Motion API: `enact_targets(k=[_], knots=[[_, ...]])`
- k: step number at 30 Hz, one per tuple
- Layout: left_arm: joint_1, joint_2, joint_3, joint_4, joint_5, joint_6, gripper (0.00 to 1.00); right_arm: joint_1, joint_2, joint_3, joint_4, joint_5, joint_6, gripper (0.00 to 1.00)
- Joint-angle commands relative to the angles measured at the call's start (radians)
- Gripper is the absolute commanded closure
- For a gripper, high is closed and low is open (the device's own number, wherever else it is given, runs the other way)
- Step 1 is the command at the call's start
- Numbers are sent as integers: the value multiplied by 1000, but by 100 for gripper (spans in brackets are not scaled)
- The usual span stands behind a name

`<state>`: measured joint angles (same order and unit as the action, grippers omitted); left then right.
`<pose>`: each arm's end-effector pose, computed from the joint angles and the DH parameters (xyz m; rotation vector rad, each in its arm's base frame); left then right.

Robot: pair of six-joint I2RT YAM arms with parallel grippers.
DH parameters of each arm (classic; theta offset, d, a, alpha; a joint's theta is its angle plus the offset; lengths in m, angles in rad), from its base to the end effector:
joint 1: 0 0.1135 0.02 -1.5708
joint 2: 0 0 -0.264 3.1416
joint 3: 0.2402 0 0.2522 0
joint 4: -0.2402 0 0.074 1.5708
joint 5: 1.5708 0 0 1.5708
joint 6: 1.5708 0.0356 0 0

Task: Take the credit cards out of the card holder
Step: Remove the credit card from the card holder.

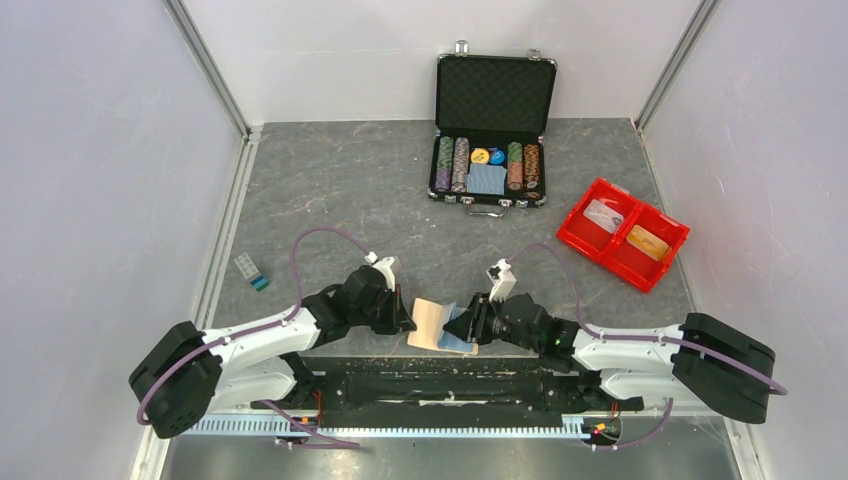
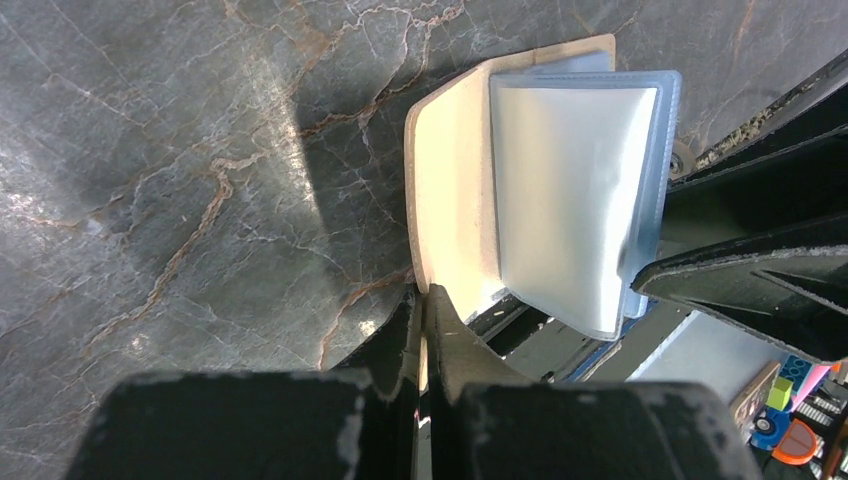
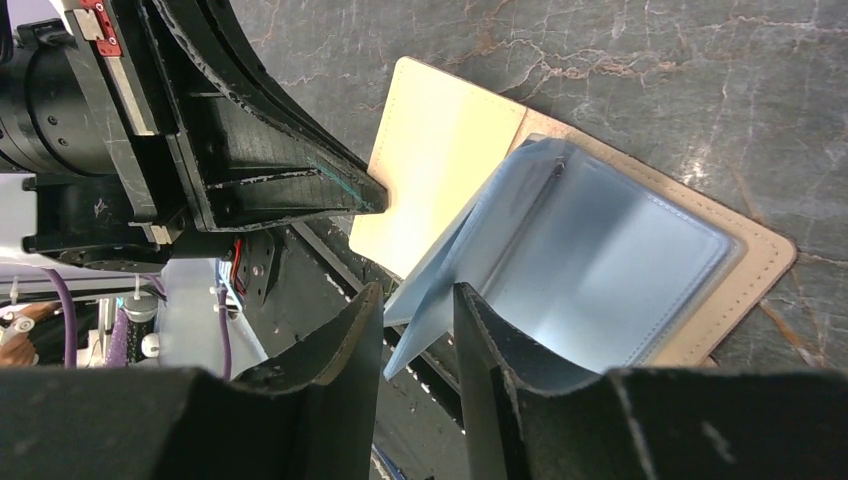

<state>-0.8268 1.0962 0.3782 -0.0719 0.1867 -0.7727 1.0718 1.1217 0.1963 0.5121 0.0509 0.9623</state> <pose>0.1306 -0.1516 0.1549 0.1686 2.5670 -0.9265 0.0978 0.1756 0.1477 -0.0844 2.2139 1.2014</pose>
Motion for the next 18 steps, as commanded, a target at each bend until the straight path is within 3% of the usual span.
enact_targets(k=[1, 18], knots=[[-3, -15, -12, 51, 8, -38, 98, 8, 23, 46, 64, -16, -27, 64], [-3, -13, -24, 65, 17, -48, 98, 25, 58, 88, 72, -30, -67, 48]])
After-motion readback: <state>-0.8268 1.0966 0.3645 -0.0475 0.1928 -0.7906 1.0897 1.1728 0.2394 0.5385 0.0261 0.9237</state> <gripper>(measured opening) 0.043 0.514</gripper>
